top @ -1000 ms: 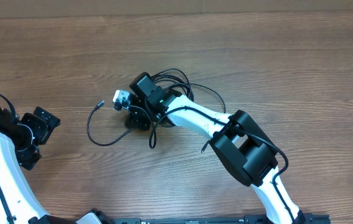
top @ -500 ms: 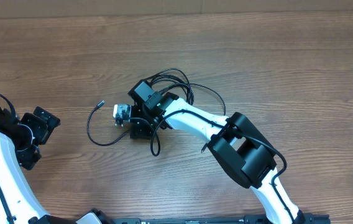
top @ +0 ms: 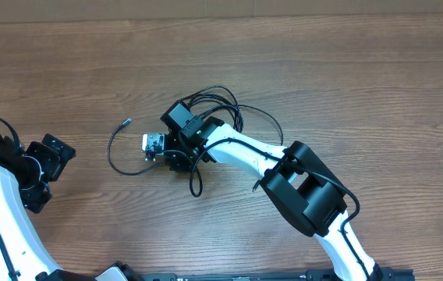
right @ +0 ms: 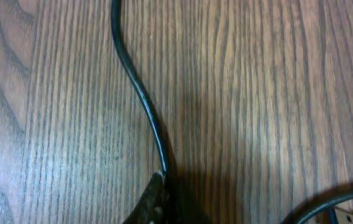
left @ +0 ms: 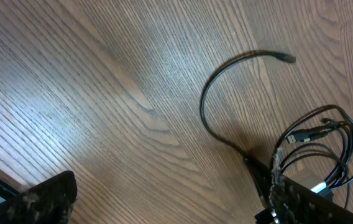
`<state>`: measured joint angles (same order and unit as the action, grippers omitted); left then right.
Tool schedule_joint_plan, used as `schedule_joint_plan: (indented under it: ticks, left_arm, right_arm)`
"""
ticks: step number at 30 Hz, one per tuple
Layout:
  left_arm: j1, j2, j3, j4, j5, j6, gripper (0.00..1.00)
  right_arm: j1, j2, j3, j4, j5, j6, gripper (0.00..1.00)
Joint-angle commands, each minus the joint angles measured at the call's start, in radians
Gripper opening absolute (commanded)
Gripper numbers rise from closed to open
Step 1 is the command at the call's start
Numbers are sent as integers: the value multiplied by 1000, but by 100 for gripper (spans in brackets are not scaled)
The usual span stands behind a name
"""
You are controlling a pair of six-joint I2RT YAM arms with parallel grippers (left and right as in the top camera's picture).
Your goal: Untangle cables
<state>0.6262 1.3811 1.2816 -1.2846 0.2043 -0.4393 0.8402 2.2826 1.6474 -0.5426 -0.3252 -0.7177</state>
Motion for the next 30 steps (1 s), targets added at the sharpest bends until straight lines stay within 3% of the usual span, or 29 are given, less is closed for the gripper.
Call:
schedule_joint_plan:
  ticks: [1, 14, 21, 30]
  left_arm:
    - [2, -19, -3, 3, -5, -6, 100]
    - [2, -19, -3, 3, -5, -6, 100]
    - [2, -19, -3, 3, -5, -6, 99]
    - [2, -19, -3, 3, -5, -6, 100]
  right_arm:
    - [6, 10, -9, 15, 24, -5, 4]
    - [-66, -87, -9, 328, 26, 515, 4]
    - [-151, -87, -9, 357, 77, 834, 4]
    - [-184, -95, -9, 307, 66, 904, 21]
